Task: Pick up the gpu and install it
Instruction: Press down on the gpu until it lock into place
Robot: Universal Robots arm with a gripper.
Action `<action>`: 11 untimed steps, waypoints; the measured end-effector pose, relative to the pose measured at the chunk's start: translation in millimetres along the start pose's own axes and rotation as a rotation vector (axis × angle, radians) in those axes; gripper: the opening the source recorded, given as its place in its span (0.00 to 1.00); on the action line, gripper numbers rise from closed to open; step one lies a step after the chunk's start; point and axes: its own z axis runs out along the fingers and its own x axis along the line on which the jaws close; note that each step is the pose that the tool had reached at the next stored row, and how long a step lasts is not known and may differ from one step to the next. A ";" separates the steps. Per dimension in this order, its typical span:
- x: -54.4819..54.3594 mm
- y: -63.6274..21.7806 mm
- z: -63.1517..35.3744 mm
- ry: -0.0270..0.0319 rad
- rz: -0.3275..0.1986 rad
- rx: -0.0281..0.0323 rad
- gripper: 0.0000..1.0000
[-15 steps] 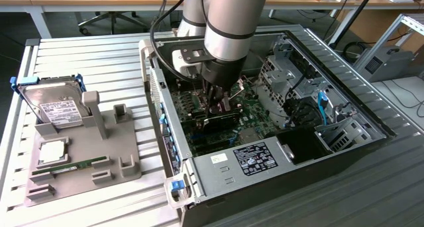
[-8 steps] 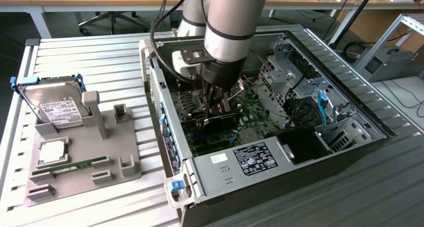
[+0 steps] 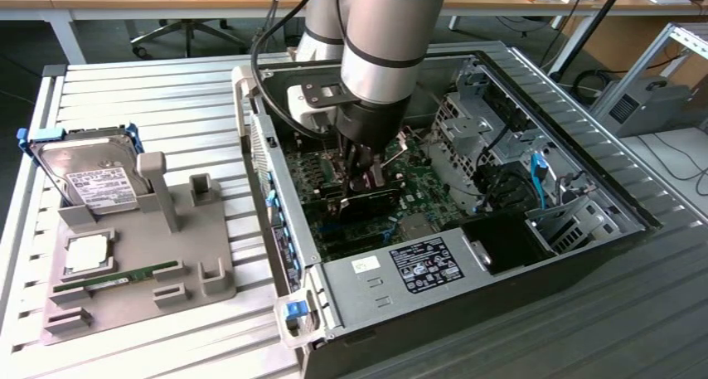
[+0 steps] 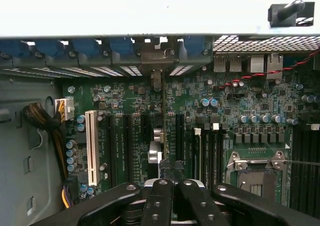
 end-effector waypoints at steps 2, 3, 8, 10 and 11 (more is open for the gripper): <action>0.0 0.0 0.3 0.0002 0.000 -0.0002 0.11; 0.0 0.0 0.3 0.0003 0.000 -0.0002 0.11; 0.0 0.1 0.7 0.0000 0.000 0.0000 0.11; 0.0 0.1 0.7 -0.0001 0.000 0.0000 0.11; 0.0 0.1 0.7 0.0000 0.000 0.0000 0.11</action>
